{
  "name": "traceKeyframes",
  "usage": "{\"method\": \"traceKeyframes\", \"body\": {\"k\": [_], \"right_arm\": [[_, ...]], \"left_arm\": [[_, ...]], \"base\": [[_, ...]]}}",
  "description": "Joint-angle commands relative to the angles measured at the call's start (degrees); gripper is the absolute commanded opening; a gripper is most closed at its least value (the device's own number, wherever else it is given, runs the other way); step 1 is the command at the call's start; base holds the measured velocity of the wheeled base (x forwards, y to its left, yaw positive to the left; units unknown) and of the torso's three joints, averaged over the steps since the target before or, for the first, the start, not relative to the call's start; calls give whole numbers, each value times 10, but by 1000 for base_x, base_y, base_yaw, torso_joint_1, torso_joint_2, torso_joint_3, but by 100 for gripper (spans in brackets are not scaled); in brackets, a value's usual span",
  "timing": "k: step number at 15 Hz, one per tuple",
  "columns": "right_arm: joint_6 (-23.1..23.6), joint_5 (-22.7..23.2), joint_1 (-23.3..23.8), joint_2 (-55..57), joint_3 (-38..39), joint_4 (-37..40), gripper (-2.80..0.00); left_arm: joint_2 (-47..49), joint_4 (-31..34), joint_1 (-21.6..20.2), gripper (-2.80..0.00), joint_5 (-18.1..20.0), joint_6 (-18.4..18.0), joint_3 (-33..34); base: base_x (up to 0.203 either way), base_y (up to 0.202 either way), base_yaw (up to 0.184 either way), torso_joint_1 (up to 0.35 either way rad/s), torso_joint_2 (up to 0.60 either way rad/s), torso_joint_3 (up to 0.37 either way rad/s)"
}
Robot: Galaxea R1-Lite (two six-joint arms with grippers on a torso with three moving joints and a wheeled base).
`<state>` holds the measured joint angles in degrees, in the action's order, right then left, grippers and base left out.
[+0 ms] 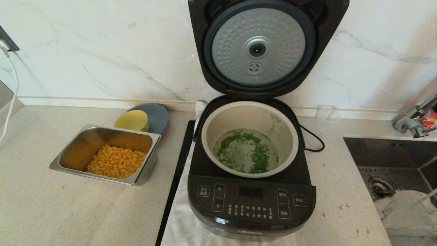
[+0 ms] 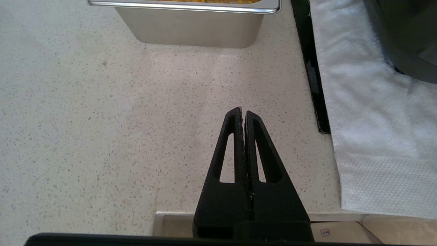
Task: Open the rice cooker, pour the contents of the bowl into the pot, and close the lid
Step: Fill a bowl with water from the tap
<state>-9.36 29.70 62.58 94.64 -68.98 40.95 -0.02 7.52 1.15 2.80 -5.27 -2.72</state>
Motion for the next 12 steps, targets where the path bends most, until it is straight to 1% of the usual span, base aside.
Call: {"method": "traceKeyframes", "body": {"k": [1, 4, 6, 9, 12], "right_arm": [[2, 20, 61, 73, -15, 1, -280], [6, 34, 116, 132, -65, 2, -280], [6, 42, 135, 162, -96, 6, -280], [5, 45, 136, 181, -111, 2, -280], [5, 58, 134, 194, -124, 1, -280]], "left_arm": [[-1, 0, 0, -280, 0, 0, 0], [-1, 0, 0, -280, 0, 0, 0], [-1, 0, 0, -280, 0, 0, 0], [-1, 0, 0, -280, 0, 0, 0], [-1, 1, 0, -280, 0, 0, 0]], "base": [[0, 0, 0, 0, 0, 0], [0, 0, 0, 0, 0, 0], [0, 0, 0, 0, 0, 0], [0, 0, 0, 0, 0, 0], [0, 0, 0, 0, 0, 0]]}}
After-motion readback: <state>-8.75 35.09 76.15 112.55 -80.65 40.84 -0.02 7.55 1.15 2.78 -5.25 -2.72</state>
